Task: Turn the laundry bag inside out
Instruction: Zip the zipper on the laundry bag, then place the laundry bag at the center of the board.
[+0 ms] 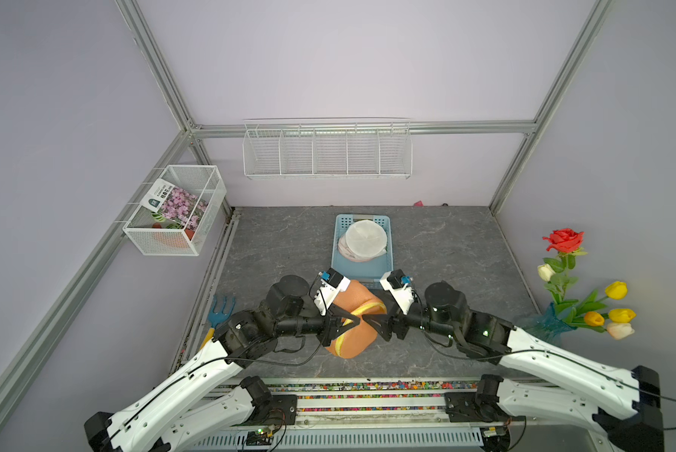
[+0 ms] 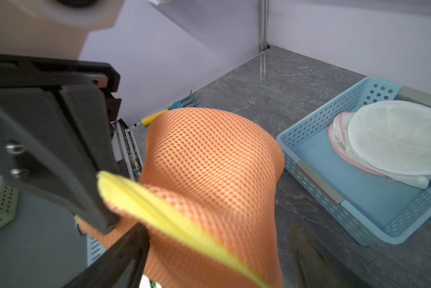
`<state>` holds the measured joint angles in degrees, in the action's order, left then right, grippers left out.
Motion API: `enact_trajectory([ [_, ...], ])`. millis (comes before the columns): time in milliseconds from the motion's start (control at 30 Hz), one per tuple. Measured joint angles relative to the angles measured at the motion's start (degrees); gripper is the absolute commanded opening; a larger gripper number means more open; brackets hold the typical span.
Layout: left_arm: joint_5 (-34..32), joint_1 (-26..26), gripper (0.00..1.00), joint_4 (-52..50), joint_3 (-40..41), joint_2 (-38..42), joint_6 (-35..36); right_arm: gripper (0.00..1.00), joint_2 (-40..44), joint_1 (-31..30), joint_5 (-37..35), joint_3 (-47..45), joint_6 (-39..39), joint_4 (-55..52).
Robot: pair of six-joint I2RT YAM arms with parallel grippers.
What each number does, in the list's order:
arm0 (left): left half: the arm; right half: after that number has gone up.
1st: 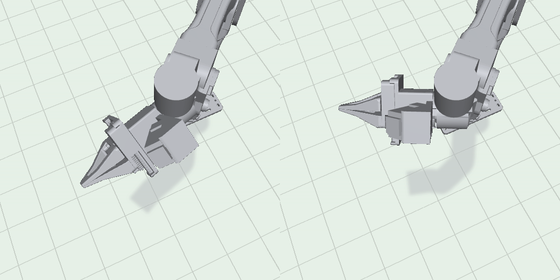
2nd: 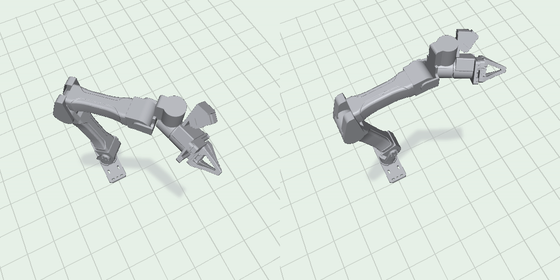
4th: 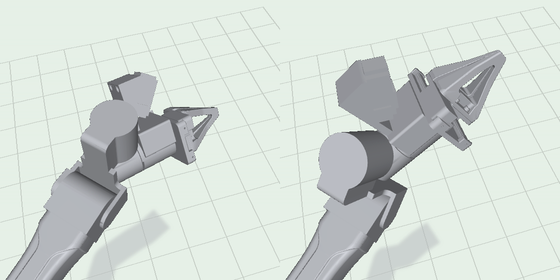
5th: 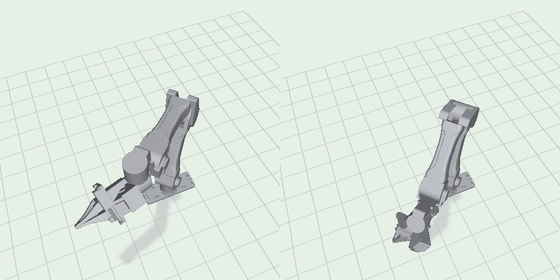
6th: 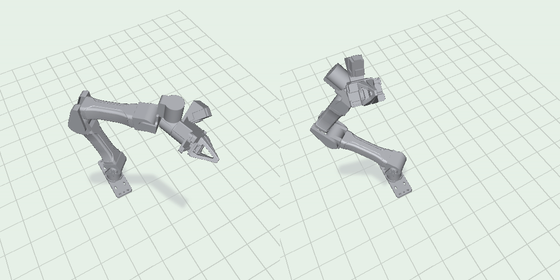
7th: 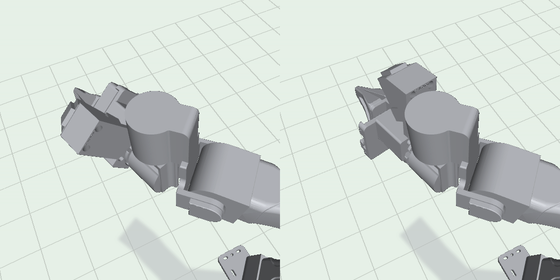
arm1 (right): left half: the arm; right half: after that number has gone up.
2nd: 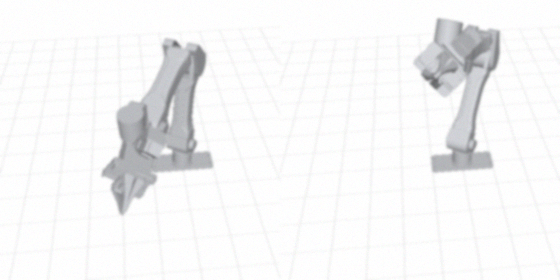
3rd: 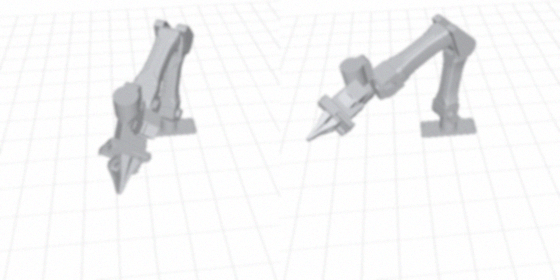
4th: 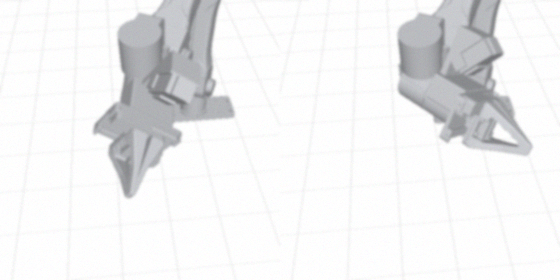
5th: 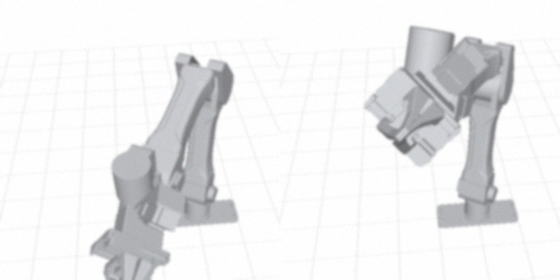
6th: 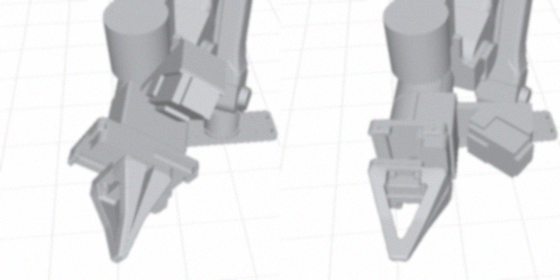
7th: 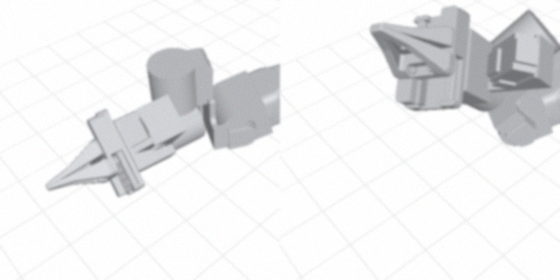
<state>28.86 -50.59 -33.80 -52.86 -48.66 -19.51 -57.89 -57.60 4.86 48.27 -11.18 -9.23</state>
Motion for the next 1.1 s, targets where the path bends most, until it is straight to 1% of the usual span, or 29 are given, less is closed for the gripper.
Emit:
enact_trajectory([
  [33,0.7,0.17,0.0,-0.48,-0.07,0.07,0.28,0.79,-0.61,0.0,0.98,0.81,0.92,-0.79],
  [67,1.27,0.35,0.0,-0.87,-0.09,0.17,0.57,0.64,-1.25,0.02,2.4,1.79,1.73,-1.84],
  [100,1.55,0.39,0.0,-1.25,-0.15,0.33,0.79,0.37,-1.92,0.09,3.87,2.78,2.8,-2.78],
  [133,1.42,0.44,0.0,-1.44,-0.22,0.46,0.94,0.17,-2.54,0.15,5.4,3.56,3.41,-3.41],
  [167,1.03,0.46,0.0,-2.14,-0.39,0.66,0.96,0.0,-3.19,0.22,6.49,4.24,4.02,-3.85],
  [200,-0.26,0.57,0.0,-2.62,-0.5,0.98,0.76,0.0,-3.74,0.35,8.04,4.55,4.48,-4.07],
  [233,-1.6,0.7,0.18,-3.32,-0.61,1.14,0.5,0.0,-4.2,0.28,9.16,4.68,4.66,-3.91],
  [267,-3.28,0.68,0.46,-4.0,-0.63,1.33,0.07,0.0,-4.76,0.22,9.97,4.7,4.2,-3.19],
  [300,-5.99,0.59,0.57,-5.11,-0.66,1.66,-0.5,0.0,-5.46,0.44,10.21,4.87,3.21,-2.8],
  [333,-8.92,0.44,0.6,-5.55,-0.9,2.05,-1.03,0.0,-6.43,0.79,10.49,4.92,2.4,-2.36],
  [367,-13.46,0.37,0.64,-6.56,-1.81,2.54,-1.84,0.0,-8.13,1.09,11.15,5.27,1.31,-1.84],
  [467,-25.97,0.39,0.73,-9.49,-5.88,4.61,-4.15,0.0,-16.31,1.27,14.67,9.29,-0.76,-1.36],
  [500,-29.57,0.39,0.99,-9.97,-7.17,6.05,-4.48,0.0,-19.56,1.27,16.17,11.58,-1.25,-1.33],
  [667,-42.97,0.37,1.0,-9.57,-11.91,15.69,-5.01,0.0,-34.07,1.27,22.49,24.81,-2.12,-1.2],
  [767,-48.65,0.39,1.0,-9.01,-14.4,18.78,-4.74,0.0,-43.82,1.29,22.58,36.65,-3.21,-3.56],
  [833,-50.71,0.39,1.0,-8.94,-14.82,18.91,-4.61,0.0,-51.06,1.29,20.85,46.53,-4.48,-6.95],
  [933,-52.17,0.37,1.0,-9.84,-14.27,18.14,-4.61,0.0,-62.62,1.29,16.06,62.93,-7.08,-13.05],
  [1067,-52.76,0.37,1.0,-10.67,-12.74,18.36,-4.7,0.0,-73.79,1.36,9.94,77.29,-10.51,-19.82],
  [1100,-52.87,0.37,1.0,-10.84,-12.41,18.67,-4.83,0.04,-76.32,1.4,8.96,80.17,-11.34,-21.42],
])
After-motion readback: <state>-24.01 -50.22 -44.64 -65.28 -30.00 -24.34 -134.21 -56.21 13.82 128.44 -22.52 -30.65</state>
